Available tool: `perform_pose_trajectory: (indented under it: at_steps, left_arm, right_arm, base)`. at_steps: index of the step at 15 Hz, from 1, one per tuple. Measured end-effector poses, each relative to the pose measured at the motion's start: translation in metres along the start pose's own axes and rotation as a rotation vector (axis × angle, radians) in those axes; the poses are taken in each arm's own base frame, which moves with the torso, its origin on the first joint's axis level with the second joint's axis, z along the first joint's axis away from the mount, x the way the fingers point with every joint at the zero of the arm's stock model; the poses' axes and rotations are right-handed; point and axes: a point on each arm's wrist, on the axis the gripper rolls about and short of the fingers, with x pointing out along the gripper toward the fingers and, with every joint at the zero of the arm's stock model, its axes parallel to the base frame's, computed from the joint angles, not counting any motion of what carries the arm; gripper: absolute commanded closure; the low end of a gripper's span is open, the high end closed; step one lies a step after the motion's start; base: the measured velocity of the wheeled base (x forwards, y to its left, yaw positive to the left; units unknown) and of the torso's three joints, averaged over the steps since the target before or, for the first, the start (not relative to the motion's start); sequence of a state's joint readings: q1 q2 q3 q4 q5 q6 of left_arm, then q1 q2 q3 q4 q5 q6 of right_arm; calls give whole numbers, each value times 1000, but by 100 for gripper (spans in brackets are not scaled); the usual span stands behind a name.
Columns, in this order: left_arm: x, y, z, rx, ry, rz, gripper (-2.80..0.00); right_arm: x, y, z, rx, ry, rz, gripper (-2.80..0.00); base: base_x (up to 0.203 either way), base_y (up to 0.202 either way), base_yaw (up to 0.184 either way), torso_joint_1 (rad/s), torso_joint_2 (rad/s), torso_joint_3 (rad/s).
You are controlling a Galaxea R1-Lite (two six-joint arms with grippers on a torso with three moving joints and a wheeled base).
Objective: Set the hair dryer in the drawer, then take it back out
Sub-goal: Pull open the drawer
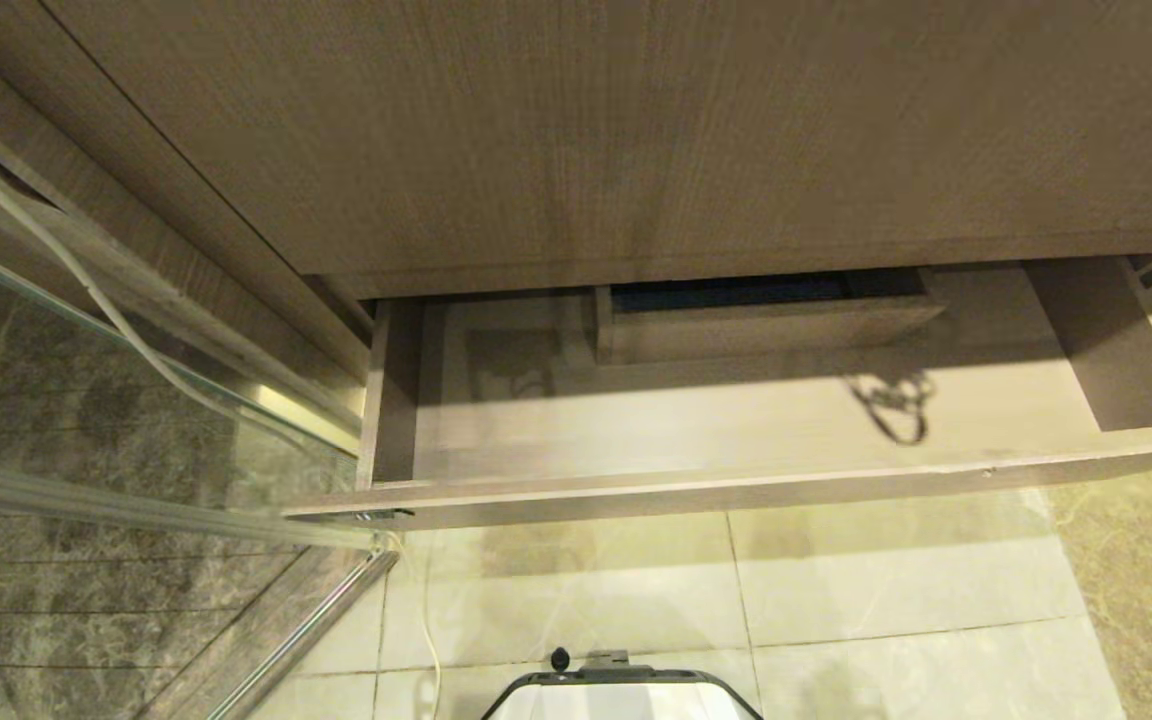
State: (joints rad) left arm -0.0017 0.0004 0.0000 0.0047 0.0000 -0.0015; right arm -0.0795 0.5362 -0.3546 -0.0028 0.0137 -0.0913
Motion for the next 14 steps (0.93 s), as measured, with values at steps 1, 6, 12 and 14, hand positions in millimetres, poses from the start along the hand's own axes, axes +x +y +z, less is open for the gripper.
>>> perform_pose_trajectory:
  at_steps: [1, 6, 12, 14]
  left_arm:
    - [0, 0, 0, 0, 0, 0, 0]
    - [0, 0, 0, 0, 0, 0, 0]
    - [0, 0, 0, 0, 0, 0, 0]
    - [0, 0, 0, 0, 0, 0, 0]
  right_arm:
    - [-6, 1, -12, 6, -56, -13, 0]
    - [-30, 3, -69, 12, -149, -53, 0]
    - [-34, 2, -99, 9, -240, 72, 0]
    - [-34, 2, -100, 9, -248, 76, 0]
  base:
    - [0, 0, 0, 0, 0, 0]
    - [0, 0, 0, 0, 0, 0]
    - [0, 0, 0, 0, 0, 0]
    - [0, 0, 0, 0, 0, 0]
